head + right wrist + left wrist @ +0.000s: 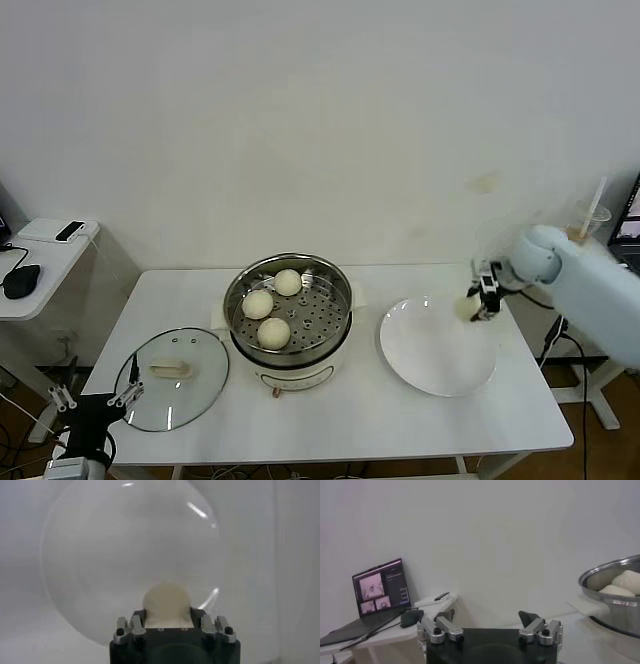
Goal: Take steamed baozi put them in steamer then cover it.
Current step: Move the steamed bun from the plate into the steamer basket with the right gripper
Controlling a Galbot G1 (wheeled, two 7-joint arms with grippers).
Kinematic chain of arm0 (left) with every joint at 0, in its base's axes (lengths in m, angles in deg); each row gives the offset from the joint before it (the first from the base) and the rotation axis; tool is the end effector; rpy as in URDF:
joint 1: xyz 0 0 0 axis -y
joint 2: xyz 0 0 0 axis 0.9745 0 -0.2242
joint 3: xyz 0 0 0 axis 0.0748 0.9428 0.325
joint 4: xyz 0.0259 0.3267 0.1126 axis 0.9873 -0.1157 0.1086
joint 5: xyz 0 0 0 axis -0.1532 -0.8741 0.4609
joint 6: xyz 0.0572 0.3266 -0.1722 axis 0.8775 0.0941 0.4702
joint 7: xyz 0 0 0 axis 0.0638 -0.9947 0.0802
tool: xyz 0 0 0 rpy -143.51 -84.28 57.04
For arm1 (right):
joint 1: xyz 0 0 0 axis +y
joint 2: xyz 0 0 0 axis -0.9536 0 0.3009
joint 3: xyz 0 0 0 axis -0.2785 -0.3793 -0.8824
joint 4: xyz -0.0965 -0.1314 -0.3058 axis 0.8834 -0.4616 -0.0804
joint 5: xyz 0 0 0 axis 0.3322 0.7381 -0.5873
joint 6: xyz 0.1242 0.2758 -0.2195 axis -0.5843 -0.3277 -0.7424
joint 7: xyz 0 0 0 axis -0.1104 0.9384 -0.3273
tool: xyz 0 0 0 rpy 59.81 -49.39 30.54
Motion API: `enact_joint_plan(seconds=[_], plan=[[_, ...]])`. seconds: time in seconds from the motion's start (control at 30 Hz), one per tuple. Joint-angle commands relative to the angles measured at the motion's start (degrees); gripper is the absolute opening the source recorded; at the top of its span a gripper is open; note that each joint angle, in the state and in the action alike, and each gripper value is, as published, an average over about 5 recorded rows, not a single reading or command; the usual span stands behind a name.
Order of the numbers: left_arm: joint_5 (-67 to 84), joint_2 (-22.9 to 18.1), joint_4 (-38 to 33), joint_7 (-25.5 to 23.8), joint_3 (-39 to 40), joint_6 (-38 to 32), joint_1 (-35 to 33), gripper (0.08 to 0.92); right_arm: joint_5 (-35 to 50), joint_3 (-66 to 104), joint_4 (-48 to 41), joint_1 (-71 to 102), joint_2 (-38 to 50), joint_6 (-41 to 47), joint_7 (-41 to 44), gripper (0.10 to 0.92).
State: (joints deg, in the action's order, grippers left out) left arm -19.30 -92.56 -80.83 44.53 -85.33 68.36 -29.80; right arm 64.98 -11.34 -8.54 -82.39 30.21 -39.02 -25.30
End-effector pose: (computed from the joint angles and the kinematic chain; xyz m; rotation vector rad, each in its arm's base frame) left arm 0.1481 0.1110 -0.2602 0.3892 -2.9855 -0.4736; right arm 0.5428 -0.1550 -0.1287 1.0654 -1.5193 1.3962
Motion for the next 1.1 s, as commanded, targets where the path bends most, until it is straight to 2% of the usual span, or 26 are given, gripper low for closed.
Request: enact_joint_plan(seconds=[0.03, 0.3, 0.6, 0.87, 1.1], plan=[[-0.05, 0.19, 0.32, -0.12, 0.67, 0.31, 1.25, 0.823, 16.9, -16.55, 11.49, -25.68, -0.36, 6.09, -2.25, 0.581], [-0.03, 0.14, 0.68, -0.24, 1.16, 0.87, 2.32, 0.823, 27.43, -23.45, 13.42, -33.2, -11.35, 11.85, -5.99, 0.585], [-0.02, -0.02, 1.39, -0.31, 1.12, 0.85, 2.54, 0.823, 35.1, -23.17, 9.8, -28.96, -23.73, 16.25, -11.67, 0.585], [0.36, -0.4, 1.61, -0.31, 0.59, 0.86, 2.9, 0.823, 37.07, -23.34, 6.51, -22.4, -29.76, 19.78, -15.19, 0.591], [0.61, -0.19, 1.73, -0.3, 0.45, 0.82, 3.0, 0.823, 33.39, -24.08, 3.29, -18.08, -31.99, 20.74, -17.08, 0.594]])
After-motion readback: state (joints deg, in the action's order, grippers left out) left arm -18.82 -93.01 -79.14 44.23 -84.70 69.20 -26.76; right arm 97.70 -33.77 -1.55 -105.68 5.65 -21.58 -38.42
